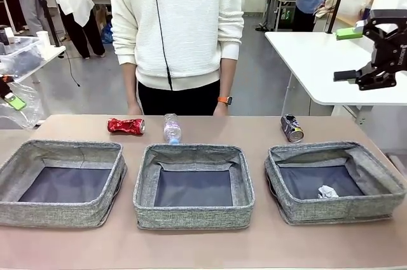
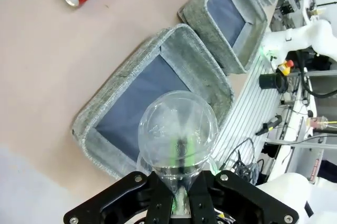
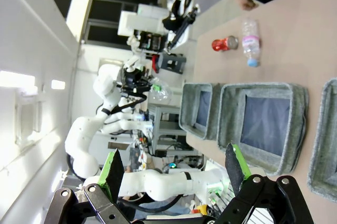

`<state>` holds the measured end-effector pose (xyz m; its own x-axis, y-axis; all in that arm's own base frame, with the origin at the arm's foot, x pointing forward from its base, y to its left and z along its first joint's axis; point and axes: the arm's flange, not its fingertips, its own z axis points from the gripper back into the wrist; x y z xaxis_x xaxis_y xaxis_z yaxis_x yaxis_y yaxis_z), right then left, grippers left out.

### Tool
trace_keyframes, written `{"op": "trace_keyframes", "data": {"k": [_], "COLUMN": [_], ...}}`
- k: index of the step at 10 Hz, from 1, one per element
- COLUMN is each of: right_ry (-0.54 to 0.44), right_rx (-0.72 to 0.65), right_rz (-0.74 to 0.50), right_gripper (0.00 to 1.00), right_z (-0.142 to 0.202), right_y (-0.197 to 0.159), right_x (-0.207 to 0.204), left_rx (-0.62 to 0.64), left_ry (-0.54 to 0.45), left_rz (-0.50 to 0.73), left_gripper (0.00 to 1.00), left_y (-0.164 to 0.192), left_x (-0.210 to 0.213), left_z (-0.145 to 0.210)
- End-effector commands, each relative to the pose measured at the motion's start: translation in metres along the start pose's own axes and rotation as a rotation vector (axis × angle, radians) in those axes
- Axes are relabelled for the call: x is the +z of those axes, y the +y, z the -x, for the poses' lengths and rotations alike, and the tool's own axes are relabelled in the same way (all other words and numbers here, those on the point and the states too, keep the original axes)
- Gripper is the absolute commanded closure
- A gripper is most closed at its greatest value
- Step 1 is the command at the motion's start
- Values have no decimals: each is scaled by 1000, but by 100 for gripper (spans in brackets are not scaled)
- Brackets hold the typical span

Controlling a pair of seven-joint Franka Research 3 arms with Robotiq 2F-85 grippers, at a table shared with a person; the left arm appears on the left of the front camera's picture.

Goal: Sort the waste into the appropriate baskets.
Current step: Pick up the waste item pointed out by the person.

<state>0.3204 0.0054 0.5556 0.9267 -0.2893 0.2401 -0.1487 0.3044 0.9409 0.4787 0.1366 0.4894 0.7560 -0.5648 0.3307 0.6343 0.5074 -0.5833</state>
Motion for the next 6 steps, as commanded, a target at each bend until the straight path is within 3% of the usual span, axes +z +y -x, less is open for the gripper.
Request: {"op": "trace_keyframes", "data": {"k": [1,4,6], "right_ry": [4,4,4], "right_rx": [-21,-21,-21], "right_rz": [5,5,5], "right_gripper": [0,0,0], "right_z": [-1,-1,-1], "right_y": [4,4,4], "right_x": [0,0,0], "left_rx": [142,299,391], "left_ry": [21,29,111], "left_rz": [-62,-130,-46], "left_gripper": [99,99,99], "left_y": [-17,-123,-188], "left_x": [1,3,-20], "left_z": [-5,-44,-74]}}
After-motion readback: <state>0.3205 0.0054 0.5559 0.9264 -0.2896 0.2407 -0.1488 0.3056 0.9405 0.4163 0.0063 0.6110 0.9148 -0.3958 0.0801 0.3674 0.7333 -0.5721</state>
